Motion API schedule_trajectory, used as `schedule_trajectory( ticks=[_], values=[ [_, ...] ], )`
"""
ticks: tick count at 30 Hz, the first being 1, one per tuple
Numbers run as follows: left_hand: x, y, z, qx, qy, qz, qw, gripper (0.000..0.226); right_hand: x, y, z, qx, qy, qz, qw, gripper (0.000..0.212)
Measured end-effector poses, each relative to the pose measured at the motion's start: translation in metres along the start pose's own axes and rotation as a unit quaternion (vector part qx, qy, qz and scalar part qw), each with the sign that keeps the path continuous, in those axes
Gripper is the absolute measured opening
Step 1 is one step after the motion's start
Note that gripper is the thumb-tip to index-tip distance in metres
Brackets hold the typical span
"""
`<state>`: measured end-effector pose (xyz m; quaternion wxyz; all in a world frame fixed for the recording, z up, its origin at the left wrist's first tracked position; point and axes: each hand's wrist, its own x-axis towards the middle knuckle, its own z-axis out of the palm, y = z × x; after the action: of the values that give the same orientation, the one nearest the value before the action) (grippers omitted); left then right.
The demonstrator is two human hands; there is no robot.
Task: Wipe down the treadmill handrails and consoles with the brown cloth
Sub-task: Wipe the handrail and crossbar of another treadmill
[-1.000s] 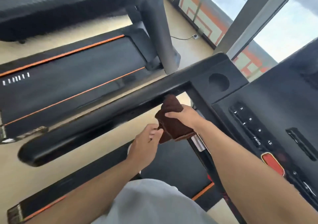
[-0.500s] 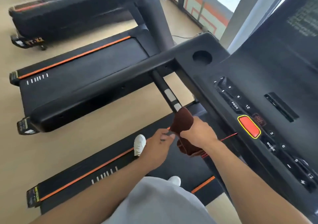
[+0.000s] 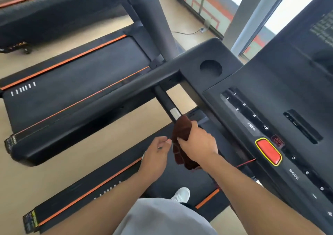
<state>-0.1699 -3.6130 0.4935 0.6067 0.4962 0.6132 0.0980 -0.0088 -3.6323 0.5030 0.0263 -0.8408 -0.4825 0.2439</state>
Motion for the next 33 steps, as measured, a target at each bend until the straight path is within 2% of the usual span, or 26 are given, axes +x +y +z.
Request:
schedule_trajectory(
  ticks=[2,5,8,10,13,15,17,19,20,21,23,25,27,29,33],
  values=[
    [0.011,0.006,-0.012,-0.01,0.005,0.006,1.0,0.028,0.025,-0.019,-0.003,0.001,0.003,-0.019,1.0,0.048],
    [0.028,0.016,-0.033,0.001,0.022,0.002,1.0,0.025,0.062,-0.06,0.002,-0.056,0.064,-0.063,0.994,0.053],
    [0.044,0.027,-0.056,0.01,0.028,0.014,0.999,0.024,0.087,-0.089,0.003,-0.066,0.095,-0.067,0.991,0.063],
    [0.055,0.032,-0.071,0.006,0.027,0.018,0.999,0.024,0.096,-0.095,0.001,-0.049,0.096,-0.066,0.992,0.06],
    [0.073,0.036,-0.088,0.023,0.02,0.025,0.999,0.022,0.112,-0.095,-0.008,0.063,0.046,-0.019,0.997,0.059],
    [0.082,0.04,-0.096,0.021,0.011,0.031,0.999,0.021,0.126,-0.095,-0.016,0.158,-0.028,0.017,0.987,0.07],
    [0.089,0.044,-0.1,0.028,-0.013,0.039,0.999,0.023,0.135,-0.091,-0.025,0.284,-0.104,0.047,0.952,0.071],
    [0.096,0.05,-0.101,0.028,-0.035,0.04,0.998,0.02,0.136,-0.085,-0.034,0.404,-0.184,0.116,0.888,0.063],
    [0.098,0.052,-0.101,0.027,-0.041,0.039,0.998,0.018,0.134,-0.082,-0.036,0.431,-0.213,0.146,0.865,0.063],
    [0.101,0.054,-0.101,0.027,-0.045,0.039,0.998,0.016,0.132,-0.079,-0.037,0.431,-0.231,0.157,0.858,0.062],
    [0.105,0.057,-0.101,0.02,-0.05,0.047,0.997,0.013,0.128,-0.077,-0.034,0.409,-0.231,0.15,0.87,0.057],
    [0.108,0.059,-0.099,0.005,-0.055,0.05,0.997,0.012,0.125,-0.078,-0.03,0.356,-0.195,0.124,0.905,0.048],
    [0.109,0.059,-0.093,0.002,-0.061,0.042,0.997,0.013,0.118,-0.082,-0.026,0.246,-0.147,0.083,0.954,0.036],
    [0.11,0.056,-0.086,0.018,-0.081,0.032,0.996,0.013,0.107,-0.088,-0.019,0.134,-0.08,0.082,0.984,0.037],
    [0.107,0.053,-0.076,0.052,-0.115,0.015,0.992,0.019,0.081,-0.098,-0.002,-0.039,0.042,0.098,0.993,0.036]
  ],
)
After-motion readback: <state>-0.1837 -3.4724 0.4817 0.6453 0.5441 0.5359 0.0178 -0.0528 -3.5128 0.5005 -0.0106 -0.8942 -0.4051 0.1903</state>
